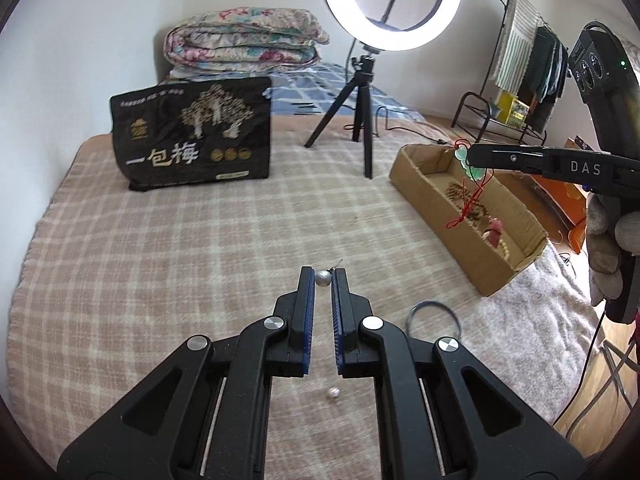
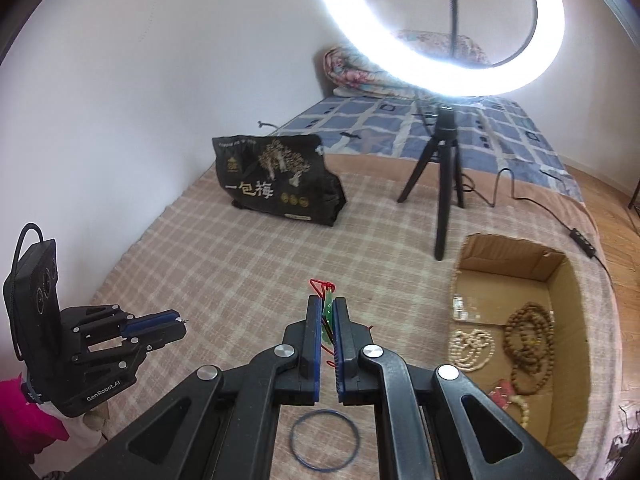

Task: Organize jewelry
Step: 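Carry the pearl bead in the left tool while the right tool carries the pendant to the box, then open the right tool to drop the pendant while the left tool releases the pearl bead into the box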

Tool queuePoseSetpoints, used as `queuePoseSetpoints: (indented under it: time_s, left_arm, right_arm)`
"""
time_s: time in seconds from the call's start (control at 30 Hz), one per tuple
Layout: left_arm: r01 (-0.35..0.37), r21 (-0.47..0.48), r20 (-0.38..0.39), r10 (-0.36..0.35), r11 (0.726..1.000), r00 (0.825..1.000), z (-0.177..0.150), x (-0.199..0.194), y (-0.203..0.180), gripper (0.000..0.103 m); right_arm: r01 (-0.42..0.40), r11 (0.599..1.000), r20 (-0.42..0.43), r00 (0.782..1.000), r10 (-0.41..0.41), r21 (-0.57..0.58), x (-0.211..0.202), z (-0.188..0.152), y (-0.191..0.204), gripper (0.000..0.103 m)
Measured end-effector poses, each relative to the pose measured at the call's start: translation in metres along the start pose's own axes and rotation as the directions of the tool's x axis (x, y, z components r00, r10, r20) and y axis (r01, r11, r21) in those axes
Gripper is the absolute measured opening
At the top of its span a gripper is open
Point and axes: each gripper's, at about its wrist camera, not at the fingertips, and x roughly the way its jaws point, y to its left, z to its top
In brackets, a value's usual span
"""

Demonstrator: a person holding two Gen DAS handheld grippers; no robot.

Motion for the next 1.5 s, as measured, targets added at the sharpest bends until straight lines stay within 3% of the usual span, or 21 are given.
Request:
queuePoseSetpoints:
  time_s: [0.37, 0.7, 1.5]
  left_arm:
    - [0.072, 0.055, 0.014, -0.073, 0.996, 0.997, 0.025, 0.015, -0.058, 0.006]
    - [0.132, 0.109, 0.002, -0.133, 0.985, 0.991, 0.042, 0.038, -0.113, 0.006]
    - [0.151, 0.130, -0.001, -0.153, 0.980, 0.988, 0.083, 0.109, -0.167, 0.006]
  right_arm:
    - [0.088, 0.995, 0.038, 0.995, -0.090, 0.052, -0.038, -0.001, -0.061, 0.003]
    - [0.125, 0.988, 0.053, 0.990, -0.130, 0.086, -0.048, 0.001, -0.103, 0.003]
    - [0.133, 0.973, 0.022, 0.990, -0.139, 0.189, 0.007, 0.013, -0.170, 0.003]
